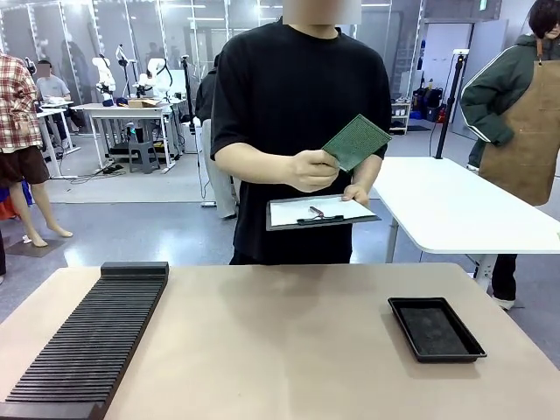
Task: Inspect the PCB.
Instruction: Pick up the Blank PCB that the human is holding.
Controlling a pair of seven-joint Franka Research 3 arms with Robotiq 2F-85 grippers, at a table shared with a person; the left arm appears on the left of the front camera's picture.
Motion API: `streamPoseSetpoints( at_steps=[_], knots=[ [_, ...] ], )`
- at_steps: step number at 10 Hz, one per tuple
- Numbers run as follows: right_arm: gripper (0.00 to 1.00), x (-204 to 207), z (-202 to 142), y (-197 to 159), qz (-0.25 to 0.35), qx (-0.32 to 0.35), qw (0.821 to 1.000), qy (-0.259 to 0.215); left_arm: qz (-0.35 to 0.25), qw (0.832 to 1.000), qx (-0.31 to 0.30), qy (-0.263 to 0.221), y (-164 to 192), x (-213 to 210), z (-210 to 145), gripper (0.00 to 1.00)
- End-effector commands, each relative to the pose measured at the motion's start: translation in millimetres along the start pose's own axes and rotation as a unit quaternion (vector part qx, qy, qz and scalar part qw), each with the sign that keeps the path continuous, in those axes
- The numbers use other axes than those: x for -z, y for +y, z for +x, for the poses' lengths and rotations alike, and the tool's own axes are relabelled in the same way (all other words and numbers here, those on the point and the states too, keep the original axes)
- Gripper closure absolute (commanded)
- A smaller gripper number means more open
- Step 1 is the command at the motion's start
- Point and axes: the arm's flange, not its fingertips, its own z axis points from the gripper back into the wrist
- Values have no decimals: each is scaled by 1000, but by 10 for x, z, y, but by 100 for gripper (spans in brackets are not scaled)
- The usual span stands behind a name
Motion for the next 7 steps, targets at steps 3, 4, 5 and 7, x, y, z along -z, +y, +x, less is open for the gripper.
streamPoseSetpoints(
  at_steps=[3,4,5,7],
  knots=[
    [0,5,-17,-2,3,-4,1000,1,7,1000,0,0,-22,-8,18,0],
    [0,5,-17,-2,3,-4,1000,1,7,1000,0,0,-22,-8,18,0],
    [0,5,-17,-2,3,-4,1000,1,7,1000,0,0,-22,-8,18,0],
    [0,5,-17,-2,3,-4,1000,1,7,1000,0,0,-22,-8,18,0]
  ],
)
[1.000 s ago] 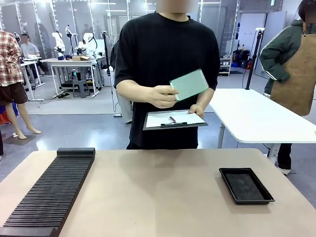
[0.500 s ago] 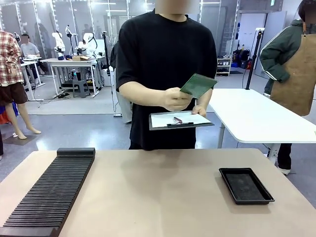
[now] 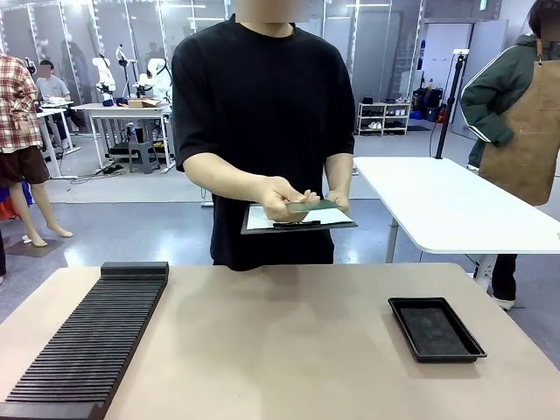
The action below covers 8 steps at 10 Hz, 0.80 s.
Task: Inspect the PCB.
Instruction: Pick up the Blank PCB that the human is holding.
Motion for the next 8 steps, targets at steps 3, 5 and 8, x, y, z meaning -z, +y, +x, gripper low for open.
streamPoseSetpoints(
  at_steps=[3,5,8],
  knots=[
    [0,5,-17,-2,3,-4,1000,1,7,1000,0,0,-22,-8,18,0],
    [0,5,-17,-2,3,-4,1000,1,7,1000,0,0,-22,-8,18,0],
    [0,5,-17,-2,3,-4,1000,1,7,1000,0,0,-22,-8,18,0]
  ],
)
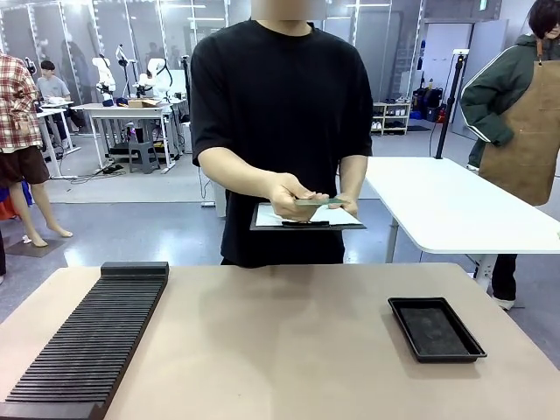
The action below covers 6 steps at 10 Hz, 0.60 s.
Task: Inspect the PCB.
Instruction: Pick up the Blank PCB that the human is holding.
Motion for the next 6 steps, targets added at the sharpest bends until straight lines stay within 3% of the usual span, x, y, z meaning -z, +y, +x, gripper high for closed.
streamPoseSetpoints(
  at_steps=[1,5,6],
  knots=[
    [0,5,-17,-2,3,-4,1000,1,7,1000,0,0,-22,-8,18,0],
    [0,0,0,0,0,0,1000,0,7,1000,0,0,-22,-8,18,0],
    [0,21,99,55,37,6,999,24,7,1000,0,0,-22,-8,18,0]
  ],
)
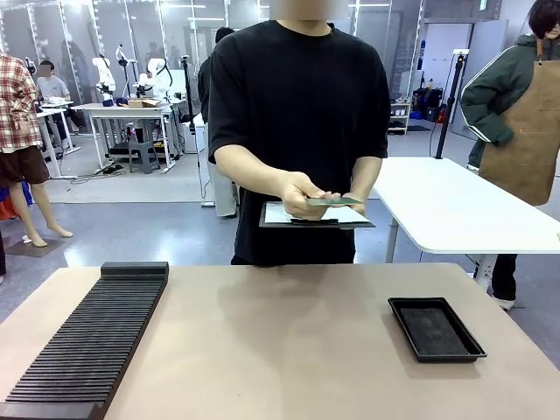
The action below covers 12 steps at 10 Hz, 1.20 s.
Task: Inspect the PCB.
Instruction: Pick up the Blank PCB that the human is holding.
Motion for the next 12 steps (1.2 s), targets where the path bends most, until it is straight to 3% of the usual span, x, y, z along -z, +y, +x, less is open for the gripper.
streamPoseSetpoints(
  at_steps=[1,4,7,12],
  knots=[
    [0,71,210,10,59,28,997,28,7,1000,0,0,-21,-8,18,0],
    [0,391,611,37,102,138,984,47,7,1000,0,0,-21,-8,18,0],
    [0,932,993,316,142,220,962,75,7,1000,0,0,-21,-8,18,0],
    [0,1716,1174,433,216,335,911,101,7,1000,0,0,-21,-8,18,0]
  ],
)
